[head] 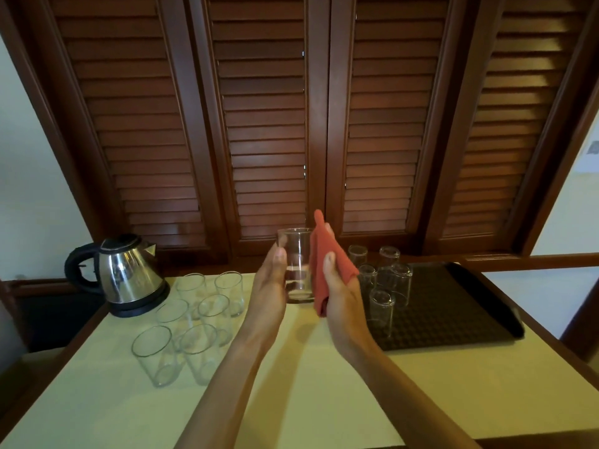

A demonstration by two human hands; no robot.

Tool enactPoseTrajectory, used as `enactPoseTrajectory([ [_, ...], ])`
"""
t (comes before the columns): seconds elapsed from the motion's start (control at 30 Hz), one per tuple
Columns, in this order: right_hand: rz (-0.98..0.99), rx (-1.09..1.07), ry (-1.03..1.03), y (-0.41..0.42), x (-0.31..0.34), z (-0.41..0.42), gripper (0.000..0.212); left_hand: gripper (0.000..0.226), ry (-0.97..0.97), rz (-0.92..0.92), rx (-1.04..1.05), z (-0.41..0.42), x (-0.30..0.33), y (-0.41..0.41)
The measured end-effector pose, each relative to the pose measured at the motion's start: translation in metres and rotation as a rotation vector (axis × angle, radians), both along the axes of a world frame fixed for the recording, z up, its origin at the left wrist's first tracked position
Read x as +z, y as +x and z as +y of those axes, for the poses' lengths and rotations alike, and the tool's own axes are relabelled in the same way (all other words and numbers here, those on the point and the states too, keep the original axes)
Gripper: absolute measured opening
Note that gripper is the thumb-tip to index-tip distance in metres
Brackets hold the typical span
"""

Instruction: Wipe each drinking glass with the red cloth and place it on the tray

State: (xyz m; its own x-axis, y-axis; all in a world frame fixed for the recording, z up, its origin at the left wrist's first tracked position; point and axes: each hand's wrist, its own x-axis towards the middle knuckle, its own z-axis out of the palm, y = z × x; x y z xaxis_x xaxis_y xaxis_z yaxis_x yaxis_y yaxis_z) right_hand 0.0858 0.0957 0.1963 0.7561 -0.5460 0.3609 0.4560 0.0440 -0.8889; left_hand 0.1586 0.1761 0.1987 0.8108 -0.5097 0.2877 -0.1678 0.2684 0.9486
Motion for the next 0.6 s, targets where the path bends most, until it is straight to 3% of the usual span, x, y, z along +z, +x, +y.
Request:
enactPoseTrajectory([
  [0.07,0.026,0.011,-0.034,-0.002,-0.015,0.010,0.050,0.041,-0.021,-0.035,0.081,-0.003,0.006,0.002],
  [0.13,0.053,0.005,0.064,-0.006,-0.021,0.015,0.038,0.062,0.029,-0.094,0.068,-0.003,0.009,0.000],
  [0.2,0.023,0.012,0.182,-0.002,-0.016,0.007,0.039,0.088,0.135,-0.136,0.029,-0.003,0.001,-0.004],
  [0.23,0.016,0.016,0.194,-0.002,-0.010,0.002,0.040,0.089,0.148,-0.160,0.026,-0.002,-0.001,-0.008],
  [0.33,0.048,-0.005,0.136,-0.001,-0.002,0.001,0.036,0.059,0.086,-0.160,0.106,-0.002,0.000,-0.007],
  [0.47,0.087,0.018,0.151,0.000,-0.020,0.010,0.047,0.076,0.014,-0.158,0.175,-0.005,-0.001,-0.004],
  [0.6,0.015,-0.008,0.142,0.001,-0.003,-0.005,0.055,0.049,0.032,-0.119,0.050,-0.007,-0.008,-0.020],
])
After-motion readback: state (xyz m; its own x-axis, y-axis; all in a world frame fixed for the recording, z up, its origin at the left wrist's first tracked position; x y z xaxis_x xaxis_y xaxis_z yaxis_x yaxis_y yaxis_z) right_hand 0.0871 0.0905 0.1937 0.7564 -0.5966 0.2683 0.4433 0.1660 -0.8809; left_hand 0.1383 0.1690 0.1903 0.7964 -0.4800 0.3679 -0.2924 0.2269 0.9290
